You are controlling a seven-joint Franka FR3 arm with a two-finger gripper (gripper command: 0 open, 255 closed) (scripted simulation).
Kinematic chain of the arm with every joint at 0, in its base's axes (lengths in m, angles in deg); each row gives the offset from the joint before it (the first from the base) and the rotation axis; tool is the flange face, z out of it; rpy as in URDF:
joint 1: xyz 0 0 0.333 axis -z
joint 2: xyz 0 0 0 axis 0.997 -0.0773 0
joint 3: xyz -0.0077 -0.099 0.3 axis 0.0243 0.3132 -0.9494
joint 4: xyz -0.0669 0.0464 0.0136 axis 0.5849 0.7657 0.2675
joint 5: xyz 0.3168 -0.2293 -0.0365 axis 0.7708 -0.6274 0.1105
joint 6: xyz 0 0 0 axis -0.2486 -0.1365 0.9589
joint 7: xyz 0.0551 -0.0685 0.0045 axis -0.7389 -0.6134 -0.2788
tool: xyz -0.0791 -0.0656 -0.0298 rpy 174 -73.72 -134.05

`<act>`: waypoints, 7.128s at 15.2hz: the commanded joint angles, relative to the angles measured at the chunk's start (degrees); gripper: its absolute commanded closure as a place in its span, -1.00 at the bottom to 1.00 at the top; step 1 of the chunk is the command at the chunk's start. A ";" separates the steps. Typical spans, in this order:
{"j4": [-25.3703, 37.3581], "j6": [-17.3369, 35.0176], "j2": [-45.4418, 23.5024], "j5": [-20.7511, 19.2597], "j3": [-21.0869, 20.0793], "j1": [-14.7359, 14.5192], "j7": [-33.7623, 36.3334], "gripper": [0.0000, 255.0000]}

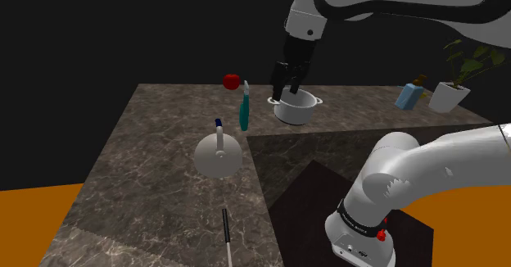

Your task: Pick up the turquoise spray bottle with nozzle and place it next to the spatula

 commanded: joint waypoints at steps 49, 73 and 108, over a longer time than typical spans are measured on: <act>27.11 28.13 -54.32 -14.11 3.42 11.20 9.54 1.00; 38.35 13.60 -50.96 -13.28 3.25 11.09 7.93 1.00; 78.39 -17.41 -59.89 -13.30 3.11 10.57 5.16 1.00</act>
